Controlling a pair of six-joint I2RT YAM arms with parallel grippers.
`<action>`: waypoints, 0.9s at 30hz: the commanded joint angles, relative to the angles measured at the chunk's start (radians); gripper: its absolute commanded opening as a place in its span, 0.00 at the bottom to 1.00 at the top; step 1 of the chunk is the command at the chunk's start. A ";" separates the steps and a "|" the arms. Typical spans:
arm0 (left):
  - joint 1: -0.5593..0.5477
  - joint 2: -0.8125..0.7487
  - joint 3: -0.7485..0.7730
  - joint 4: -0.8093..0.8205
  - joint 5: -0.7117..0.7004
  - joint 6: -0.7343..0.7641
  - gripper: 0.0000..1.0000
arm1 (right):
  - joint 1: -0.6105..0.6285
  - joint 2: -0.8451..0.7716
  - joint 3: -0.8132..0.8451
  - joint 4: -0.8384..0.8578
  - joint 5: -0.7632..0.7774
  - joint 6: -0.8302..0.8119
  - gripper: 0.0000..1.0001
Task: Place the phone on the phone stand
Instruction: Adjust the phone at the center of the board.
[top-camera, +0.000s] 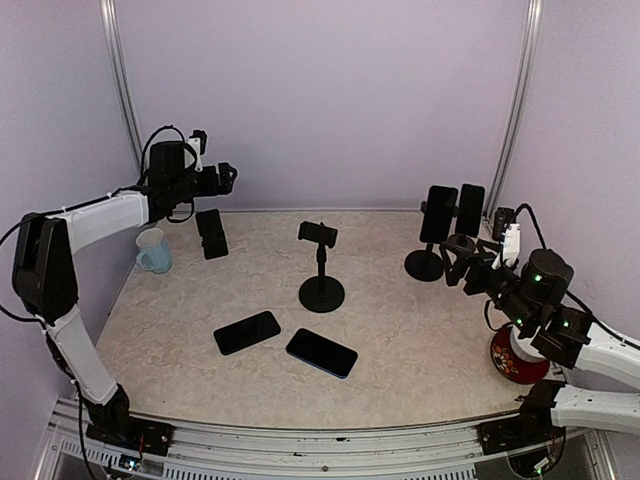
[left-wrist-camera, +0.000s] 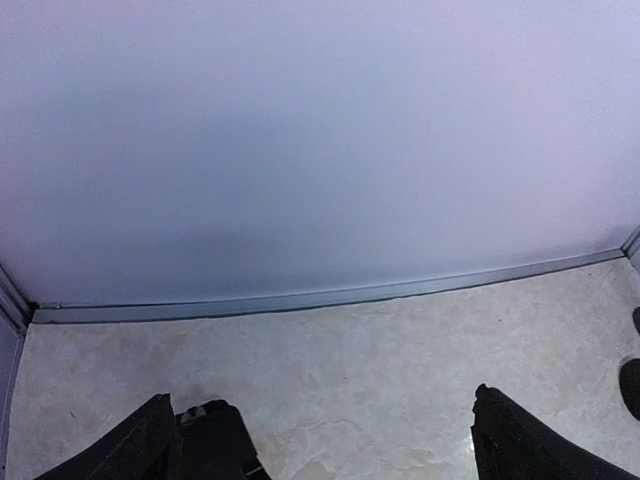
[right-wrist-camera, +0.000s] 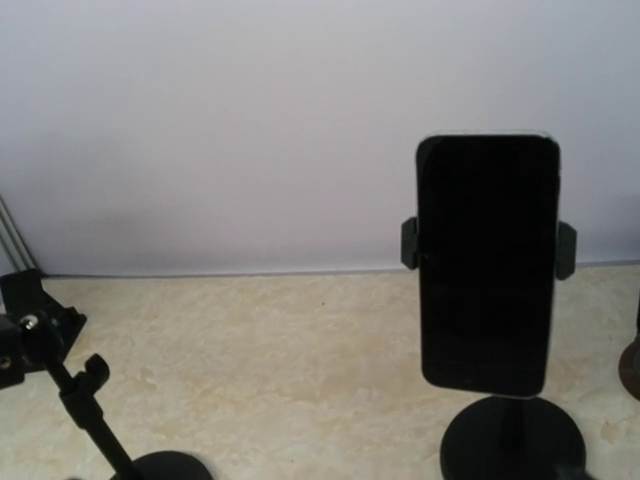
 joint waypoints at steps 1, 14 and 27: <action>-0.075 -0.059 -0.110 0.014 0.020 0.003 0.99 | -0.010 0.014 -0.014 0.024 -0.004 0.001 1.00; -0.221 -0.210 -0.374 0.027 0.075 -0.019 0.99 | -0.011 0.007 -0.035 0.038 0.002 0.002 1.00; -0.303 -0.223 -0.469 -0.050 0.167 0.053 0.99 | -0.013 0.021 -0.042 0.048 -0.004 -0.002 1.00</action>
